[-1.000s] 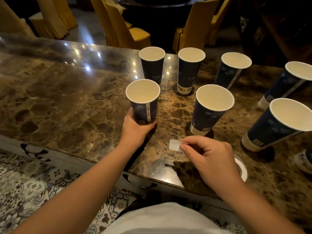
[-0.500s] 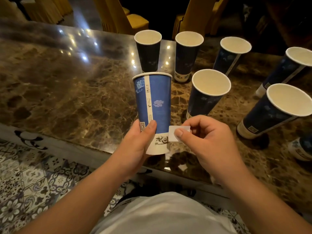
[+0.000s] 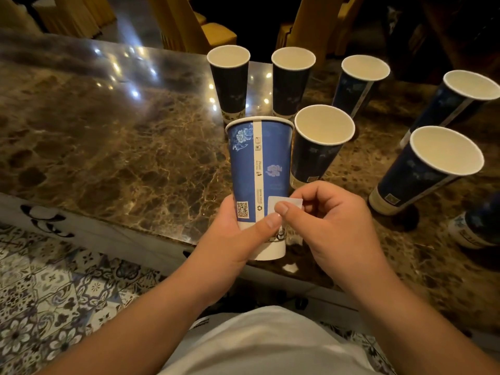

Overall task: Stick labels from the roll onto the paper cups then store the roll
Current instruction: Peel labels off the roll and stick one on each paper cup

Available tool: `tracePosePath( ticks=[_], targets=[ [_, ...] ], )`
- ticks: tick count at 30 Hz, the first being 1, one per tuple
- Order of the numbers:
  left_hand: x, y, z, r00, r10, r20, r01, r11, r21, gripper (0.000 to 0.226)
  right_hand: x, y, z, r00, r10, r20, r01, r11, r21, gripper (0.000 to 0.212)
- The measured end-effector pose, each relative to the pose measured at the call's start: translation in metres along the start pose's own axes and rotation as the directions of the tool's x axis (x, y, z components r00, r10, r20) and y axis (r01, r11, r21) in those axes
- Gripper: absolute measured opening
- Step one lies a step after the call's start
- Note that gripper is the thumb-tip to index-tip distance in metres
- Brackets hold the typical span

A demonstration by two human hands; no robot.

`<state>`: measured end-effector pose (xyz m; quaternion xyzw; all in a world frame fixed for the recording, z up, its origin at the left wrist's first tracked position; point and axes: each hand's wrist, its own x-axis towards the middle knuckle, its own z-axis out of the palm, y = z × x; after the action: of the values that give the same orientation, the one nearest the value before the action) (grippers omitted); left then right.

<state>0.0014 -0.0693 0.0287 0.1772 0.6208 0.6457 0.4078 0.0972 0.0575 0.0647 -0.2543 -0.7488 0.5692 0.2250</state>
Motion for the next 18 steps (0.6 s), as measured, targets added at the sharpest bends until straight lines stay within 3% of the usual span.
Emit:
tracePosePath(
  ticks=[8, 12, 14, 16, 18],
  targets=[
    [-0.004, 0.002, -0.001, 0.999, 0.032, 0.036, -0.035, 0.997, 0.07, 0.065, -0.011, -0.001, -0.003, 0.998, -0.057, -0.035, 0.052, 0.99, -0.134, 0.019],
    [-0.006, 0.005, -0.003, 0.998, 0.041, 0.045, -0.046, 0.993, 0.106, 0.065, -0.014, -0.005, -0.006, 0.996, -0.088, -0.013, 0.081, 0.96, -0.269, 0.037],
    [-0.009, 0.006, -0.006, 0.997, 0.041, 0.058, -0.046, 0.994, 0.096, 0.064, -0.009, -0.006, -0.01, 1.0, -0.011, -0.01, 0.007, 0.951, -0.308, 0.049],
    [-0.012, 0.007, -0.009, 0.994, 0.042, 0.096, -0.051, 0.994, 0.098, 0.066, -0.005, -0.009, -0.017, 0.99, 0.128, 0.067, -0.106, 0.958, -0.266, 0.061],
    [-0.016, 0.007, -0.011, 0.987, 0.028, 0.155, -0.046, 0.992, 0.114, 0.068, -0.004, -0.01, -0.021, 0.956, 0.155, 0.248, -0.12, 0.981, -0.151, 0.057]
  ],
)
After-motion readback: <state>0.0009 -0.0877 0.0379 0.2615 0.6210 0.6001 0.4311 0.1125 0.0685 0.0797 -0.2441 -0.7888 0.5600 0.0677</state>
